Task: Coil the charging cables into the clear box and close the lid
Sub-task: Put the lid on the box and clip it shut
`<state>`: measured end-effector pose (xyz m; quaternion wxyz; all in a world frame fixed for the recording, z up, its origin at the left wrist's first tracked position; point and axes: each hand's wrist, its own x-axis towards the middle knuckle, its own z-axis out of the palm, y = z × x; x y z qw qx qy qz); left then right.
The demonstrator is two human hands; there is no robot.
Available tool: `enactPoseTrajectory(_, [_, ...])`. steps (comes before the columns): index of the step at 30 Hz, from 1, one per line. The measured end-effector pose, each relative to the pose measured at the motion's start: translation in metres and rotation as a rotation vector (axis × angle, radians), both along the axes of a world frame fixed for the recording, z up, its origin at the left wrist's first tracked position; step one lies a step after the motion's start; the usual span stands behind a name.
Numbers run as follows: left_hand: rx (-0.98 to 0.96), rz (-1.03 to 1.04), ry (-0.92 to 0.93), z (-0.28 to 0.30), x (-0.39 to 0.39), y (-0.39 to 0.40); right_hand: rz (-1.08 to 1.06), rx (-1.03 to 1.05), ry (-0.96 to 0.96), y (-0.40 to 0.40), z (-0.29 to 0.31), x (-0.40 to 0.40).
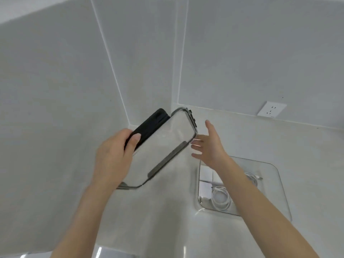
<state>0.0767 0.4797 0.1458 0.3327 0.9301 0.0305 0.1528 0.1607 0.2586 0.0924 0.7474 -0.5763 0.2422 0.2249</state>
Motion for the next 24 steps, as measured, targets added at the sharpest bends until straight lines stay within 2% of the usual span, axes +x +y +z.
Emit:
enactPoseTrajectory(3, [0.257,-0.187,-0.193,0.017,-0.009,-0.034,0.112,0.17,0.083,-0.046,0.015,-0.001])
enactPoseTrajectory(6, [0.424,-0.366,-0.291,0.005,-0.012,-0.076,0.105,0.396,0.097,-0.09,0.02,-0.011])
enactPoseTrajectory(11, [0.456,-0.527,-0.438,-0.028,-0.019,-0.134,-0.012,0.352,0.031,-0.152,0.022,-0.034])
enactPoseTrajectory(14, [0.422,-0.611,-0.403,-0.047,-0.024,-0.162,-0.054,0.205,0.001,-0.18,0.021,-0.048])
enactPoseTrajectory(16, [0.328,-0.65,-0.349,-0.054,-0.026,-0.176,-0.108,0.194,-0.017,-0.197,0.016,-0.058])
enactPoseTrajectory(18, [0.139,-0.603,-0.29,-0.058,-0.025,-0.183,-0.153,0.232,-0.033,-0.212,0.011,-0.067])
enactPoseTrajectory(21, [-0.131,-0.194,-0.136,-0.061,-0.016,-0.184,-0.2,0.271,-0.061,-0.231,0.003,-0.079])
enactPoseTrajectory(22, [-0.239,-0.046,-0.003,-0.063,-0.011,-0.183,-0.208,0.282,-0.071,-0.236,0.0,-0.082])
enactPoseTrajectory(24, [-0.5,0.113,0.312,-0.067,0.002,-0.179,-0.207,0.294,-0.084,-0.242,-0.004,-0.088])
